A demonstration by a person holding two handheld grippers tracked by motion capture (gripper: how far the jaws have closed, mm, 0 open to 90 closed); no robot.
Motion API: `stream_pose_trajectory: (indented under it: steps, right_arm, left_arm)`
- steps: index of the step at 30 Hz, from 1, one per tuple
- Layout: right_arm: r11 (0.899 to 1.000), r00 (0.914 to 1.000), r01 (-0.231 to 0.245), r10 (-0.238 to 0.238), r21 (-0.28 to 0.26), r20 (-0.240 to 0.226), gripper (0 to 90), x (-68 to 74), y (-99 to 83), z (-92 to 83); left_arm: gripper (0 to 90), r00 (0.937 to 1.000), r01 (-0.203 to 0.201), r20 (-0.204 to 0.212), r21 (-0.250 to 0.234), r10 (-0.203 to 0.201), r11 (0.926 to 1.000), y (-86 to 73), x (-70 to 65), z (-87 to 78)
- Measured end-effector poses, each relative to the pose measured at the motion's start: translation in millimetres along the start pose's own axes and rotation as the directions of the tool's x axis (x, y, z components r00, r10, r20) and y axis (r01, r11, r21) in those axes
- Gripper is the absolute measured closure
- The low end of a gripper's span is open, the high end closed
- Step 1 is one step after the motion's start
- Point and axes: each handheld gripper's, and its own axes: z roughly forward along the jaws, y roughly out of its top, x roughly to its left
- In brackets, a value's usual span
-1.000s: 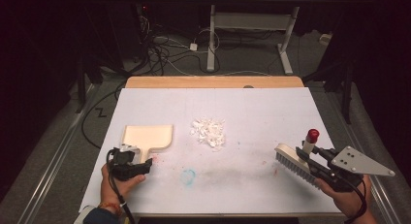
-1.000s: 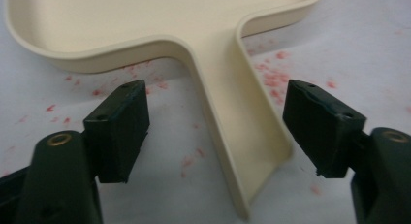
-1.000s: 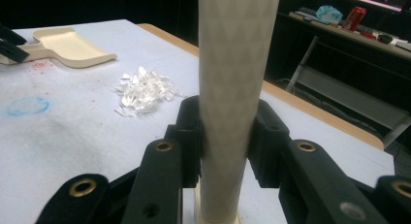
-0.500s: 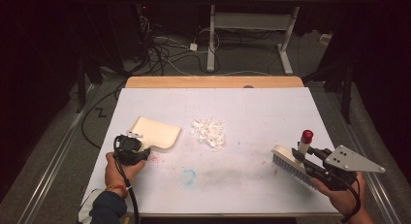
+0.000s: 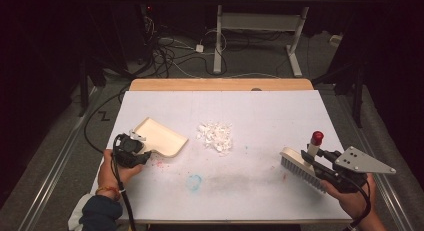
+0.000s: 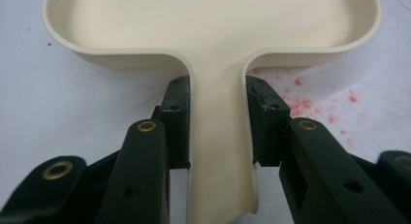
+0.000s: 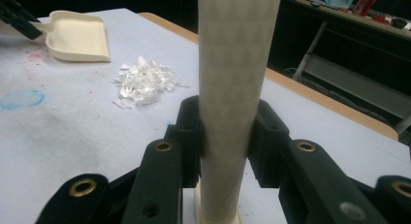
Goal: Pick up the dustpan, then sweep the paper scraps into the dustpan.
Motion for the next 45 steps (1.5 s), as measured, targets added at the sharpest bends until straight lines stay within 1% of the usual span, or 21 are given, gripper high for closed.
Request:
stream_pose_trajectory:
  steps: [1, 2, 4, 5, 8, 9, 10, 11, 15, 16, 18, 21, 23, 25, 28, 33, 34, 36, 41, 43, 45]
  right_arm:
    - [1.0, 1.0, -0.005, 0.005, 0.0, 0.004, 70.6, -0.7, -0.2, 0.3]
    - [1.0, 1.0, -0.005, 0.005, -0.001, 0.007, 70.5, -1.3, -0.4, 0.5]
    - [1.0, 0.9999, -0.008, 0.008, -0.002, 0.012, 70.6, -2.1, -0.7, 1.1]
    - [1.0, 0.9997, -0.012, 0.012, -0.006, 0.02, 70.6, -3.8, -0.5, 2.2]
    - [1.0, 0.9995, -0.018, 0.019, -0.011, 0.027, 70.6, -6.3, 0.4, 4.0]
    - [1.0, 0.9994, -0.021, 0.021, -0.014, 0.027, 70.7, -7.1, 0.8, 5.1]
    - [1.0, 0.9994, -0.018, 0.018, -0.018, 0.028, 70.7, -8.2, 1.5, 6.6]
    - [1.0, 0.9994, -0.02, 0.021, -0.019, 0.028, 70.7, -8.7, 2.2, 8.0]
    - [1.0, 0.9991, -0.022, 0.022, -0.017, 0.037, 70.7, -10.8, 4.6, 14.1]
    - [1.0, 0.9991, -0.022, 0.022, -0.017, 0.037, 70.7, -10.8, 4.6, 14.1]
    - [1.0, 0.999, -0.027, 0.027, -0.005, 0.035, 70.6, -11.5, 4.7, 20.1]
    - [1.0, 0.9982, -0.019, 0.019, 0.004, 0.056, 70.7, -13.4, 4.8, 26.4]
    - [1.0, 0.9973, -0.026, 0.026, 0.008, 0.068, 70.7, -17.4, 4.9, 31.7]
    - [0.999, 0.9966, -0.044, 0.044, 0.006, 0.07, 70.7, -22.3, 6.0, 37.8]
    - [0.999, 0.9956, -0.04, 0.04, -0.003, 0.084, 70.7, -27.8, 11.2, 48.8]
    - [0.998, 0.9916, -0.063, 0.064, -0.014, 0.113, 70.7, -38.9, 18.1, 74.5]
    - [0.998, 0.9913, -0.066, 0.067, -0.009, 0.113, 70.7, -40.0, 19.5, 79.9]
    - [0.998, 0.9906, -0.062, 0.062, -0.009, 0.122, 70.7, -40.9, 22.9, 88.9]
    - [0.997, 0.992, -0.07, 0.072, -0.022, 0.104, 70.7, -42.2, 38.4, 114.0]
    - [0.996, 0.9917, -0.089, 0.092, -0.032, 0.09, 70.7, -40.4, 44.9, 125.2]
    - [0.995, 0.9924, -0.091, 0.093, -0.029, 0.081, 70.7, -37.0, 52.4, 137.6]
  left_arm:
    - [63.7, 0.9995, -0.024, 0.018, 0.015, 0.024, 0.9996, -0.7, -0.5, -5.1]
    - [63.7, 0.9985, -0.05, 0.021, 0.014, 0.05, 0.9986, -1.5, -1.4, -8.0]
    - [63.7, 0.9978, -0.06, 0.029, 0.019, 0.06, 0.998, -2.1, -3.1, -10.3]
    - [63.7, 0.9951, -0.089, 0.045, 0.023, 0.087, 0.9958, -2.3, -5.8, -13.6]
    - [63.7, 0.9904, -0.128, 0.056, 0.027, 0.127, 0.9914, -1.3, -12.1, -18.1]
    - [63.7, 0.9872, -0.149, 0.062, 0.028, 0.147, 0.9885, -0.8, -15.1, -19.6]
    - [63.7, 0.9872, -0.149, 0.062, 0.028, 0.147, 0.9885, -0.8, -15.1, -19.6]
    - [63.7, 0.9826, -0.169, 0.082, 0.028, 0.167, 0.9851, -0.4, -19.7, -21.0]
    - [63.7, 0.9743, -0.201, 0.11, 0.03, 0.197, 0.9792, 2.1, -27.0, -22.3]
    - [63.7, 0.9743, -0.201, 0.11, 0.03, 0.197, 0.9792, 2.1, -27.0, -22.3]
    - [63.7, 0.9677, -0.22, 0.136, 0.04, 0.212, 0.9748, 3.5, -30.2, -21.8]
    - [63.7, 0.9593, -0.238, 0.167, 0.045, 0.228, 0.9702, 4.7, -30.4, -22.5]
    - [63.7, 0.9584, -0.242, 0.168, 0.046, 0.231, 0.9693, 6.3, -30.7, -22.3]
    - [63.7, 0.9551, -0.25, 0.176, 0.048, 0.239, 0.967, 7.4, -31.6, -22.0]
    - [63.6, 0.9519, -0.262, 0.178, 0.047, 0.25, 0.964, 8.2, -32.8, -21.7]
    - [63.6, 0.9498, -0.268, 0.18, 0.047, 0.255, 0.9624, 8.9, -33.8, -20.8]
    - [63.6, 0.9465, -0.276, 0.188, 0.049, 0.262, 0.96, 9.3, -35.0, -20.3]
    - [63.6, 0.9453, -0.278, 0.192, 0.049, 0.264, 0.9595, 10.1, -36.0, -19.7]
    - [63.6, 0.9424, -0.285, 0.198, 0.052, 0.27, 0.9572, 11.1, -38.8, -17.4]
    - [63.6, 0.9426, -0.281, 0.203, 0.051, 0.266, 0.9584, 11.0, -39.2, -17.0]
    - [63.6, 0.9431, -0.278, 0.204, 0.052, 0.262, 0.9592, 11.0, -39.4, -16.7]
